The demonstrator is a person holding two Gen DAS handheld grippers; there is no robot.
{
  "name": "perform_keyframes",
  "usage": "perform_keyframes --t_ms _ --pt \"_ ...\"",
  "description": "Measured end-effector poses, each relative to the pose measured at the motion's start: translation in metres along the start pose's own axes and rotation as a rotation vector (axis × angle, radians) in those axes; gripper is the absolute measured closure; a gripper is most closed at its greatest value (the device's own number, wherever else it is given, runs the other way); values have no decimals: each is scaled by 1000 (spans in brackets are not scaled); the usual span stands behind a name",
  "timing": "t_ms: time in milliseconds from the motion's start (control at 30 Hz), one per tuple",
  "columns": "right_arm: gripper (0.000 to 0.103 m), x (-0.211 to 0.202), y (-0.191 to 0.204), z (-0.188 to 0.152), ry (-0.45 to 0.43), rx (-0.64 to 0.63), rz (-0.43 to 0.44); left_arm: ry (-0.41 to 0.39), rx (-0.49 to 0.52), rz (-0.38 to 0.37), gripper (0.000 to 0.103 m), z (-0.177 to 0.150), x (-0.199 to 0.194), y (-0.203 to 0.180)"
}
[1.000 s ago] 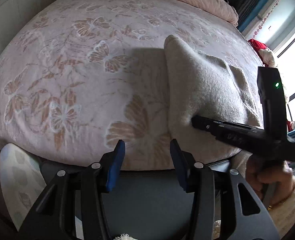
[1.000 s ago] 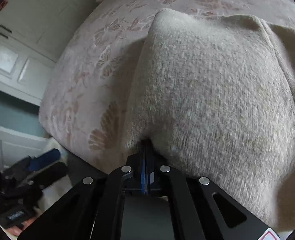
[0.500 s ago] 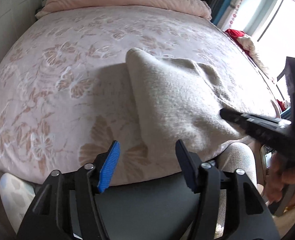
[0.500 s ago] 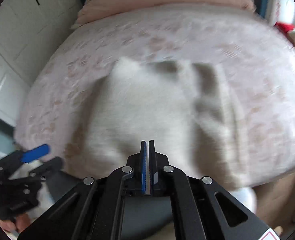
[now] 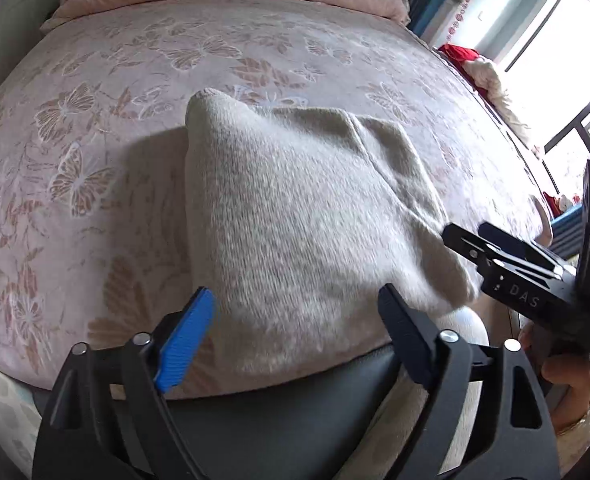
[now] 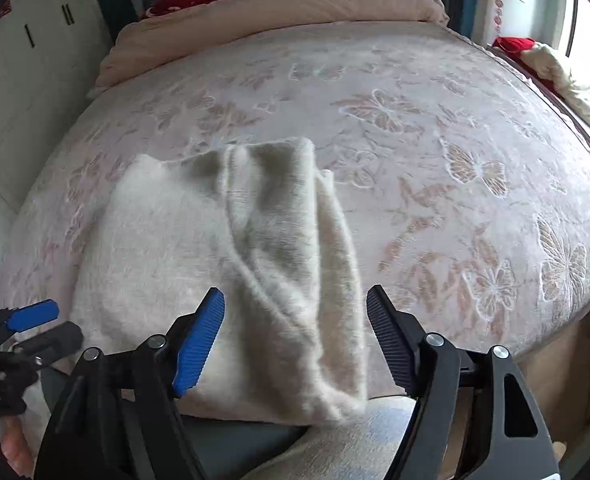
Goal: Fold small clothes
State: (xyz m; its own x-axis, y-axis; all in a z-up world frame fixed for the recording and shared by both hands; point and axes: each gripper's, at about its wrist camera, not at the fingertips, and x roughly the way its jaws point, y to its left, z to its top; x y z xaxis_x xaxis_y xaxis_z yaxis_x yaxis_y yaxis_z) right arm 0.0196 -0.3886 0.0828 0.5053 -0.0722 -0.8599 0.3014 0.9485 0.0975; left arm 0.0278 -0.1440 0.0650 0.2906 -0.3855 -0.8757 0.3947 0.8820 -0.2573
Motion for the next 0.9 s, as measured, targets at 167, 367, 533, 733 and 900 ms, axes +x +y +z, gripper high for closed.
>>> perform_keyframes --t_ms 167,367,533,733,900 --pt "31 52 -29 -21 122 145 152 58 -118 3 16 21 36 19" --pt "20 82 -25 -28 159 239 287 83 -144 29 10 31 67 35" --pt "9 99 -25 -25 157 287 341 128 -235 -69 5 32 90 45" --pt "28 105 -10 -8 165 274 361 150 -271 -112 6 35 101 45" --pt "67 89 -1 6 154 253 324 164 -194 -70 46 48 82 27"
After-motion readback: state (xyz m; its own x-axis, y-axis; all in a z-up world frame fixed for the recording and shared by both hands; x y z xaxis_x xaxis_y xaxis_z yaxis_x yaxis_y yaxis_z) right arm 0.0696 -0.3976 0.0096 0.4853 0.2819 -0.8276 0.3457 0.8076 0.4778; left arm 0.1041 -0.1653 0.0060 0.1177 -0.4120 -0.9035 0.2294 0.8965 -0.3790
